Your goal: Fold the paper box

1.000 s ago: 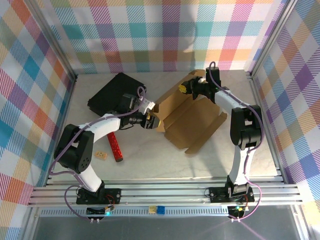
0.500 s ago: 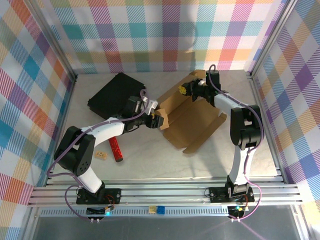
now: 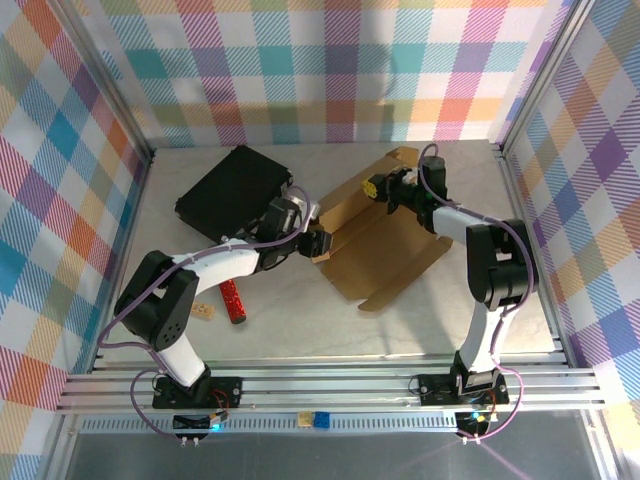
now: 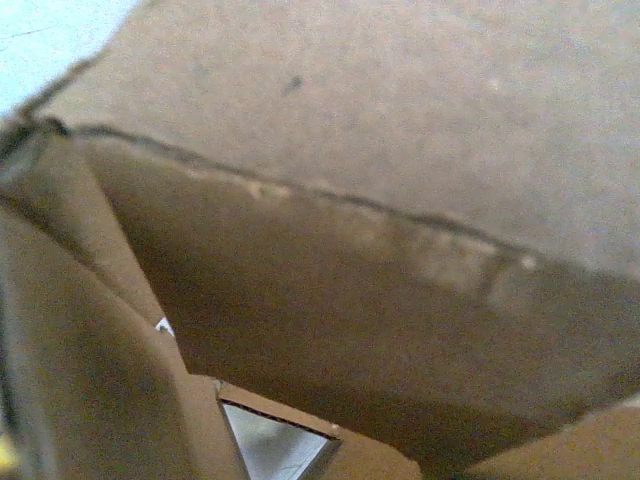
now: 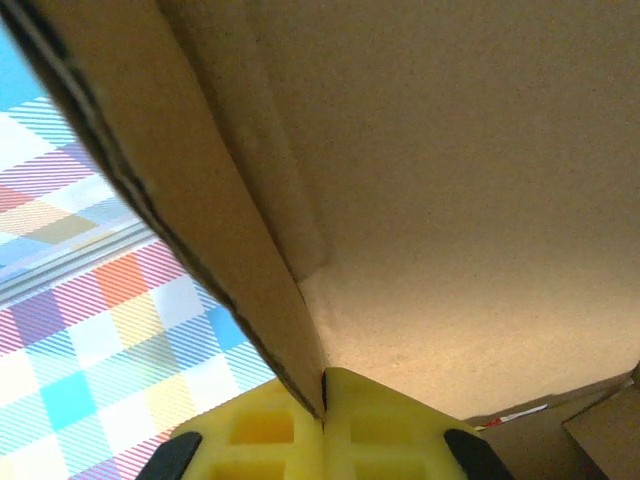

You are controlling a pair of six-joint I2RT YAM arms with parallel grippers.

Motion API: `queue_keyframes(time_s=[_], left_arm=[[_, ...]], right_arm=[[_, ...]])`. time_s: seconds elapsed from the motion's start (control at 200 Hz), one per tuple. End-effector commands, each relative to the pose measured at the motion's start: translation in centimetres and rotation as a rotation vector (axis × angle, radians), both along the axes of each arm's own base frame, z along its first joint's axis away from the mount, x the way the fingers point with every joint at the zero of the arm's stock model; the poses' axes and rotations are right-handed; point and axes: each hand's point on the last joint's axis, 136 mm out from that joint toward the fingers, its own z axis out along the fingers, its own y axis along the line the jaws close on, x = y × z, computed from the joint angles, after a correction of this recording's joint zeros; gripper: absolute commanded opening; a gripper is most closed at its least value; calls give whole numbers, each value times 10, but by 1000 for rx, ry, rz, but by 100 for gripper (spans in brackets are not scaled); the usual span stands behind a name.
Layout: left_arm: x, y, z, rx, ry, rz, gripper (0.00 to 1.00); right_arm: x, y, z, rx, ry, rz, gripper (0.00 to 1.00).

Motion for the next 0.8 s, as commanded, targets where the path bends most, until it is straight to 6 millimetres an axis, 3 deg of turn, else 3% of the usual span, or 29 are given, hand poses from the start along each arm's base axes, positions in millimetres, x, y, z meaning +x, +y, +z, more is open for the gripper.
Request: queue_keyframes(time_s=[0.0,0.27,0.42,0.515,0.795], left_arm=[[4,-7,8,-45,-31,40,67],[-2,-20,6,-35,-46,55,65],[0,-22,18,-36,-83,101,63],[-1,-26,24,-49,-93,119,63],[-5,-36,18,-48,-80,137,61]], right_arm=[[-2,-2,13,27,-31,-29,0],[-2,-5,9,53,-20,-63,0],[-1,-10,10,54,-17,-101,0],[2,-14,21,70,-71,-143,0],[-3,-25,20,107,-130,-237,0]])
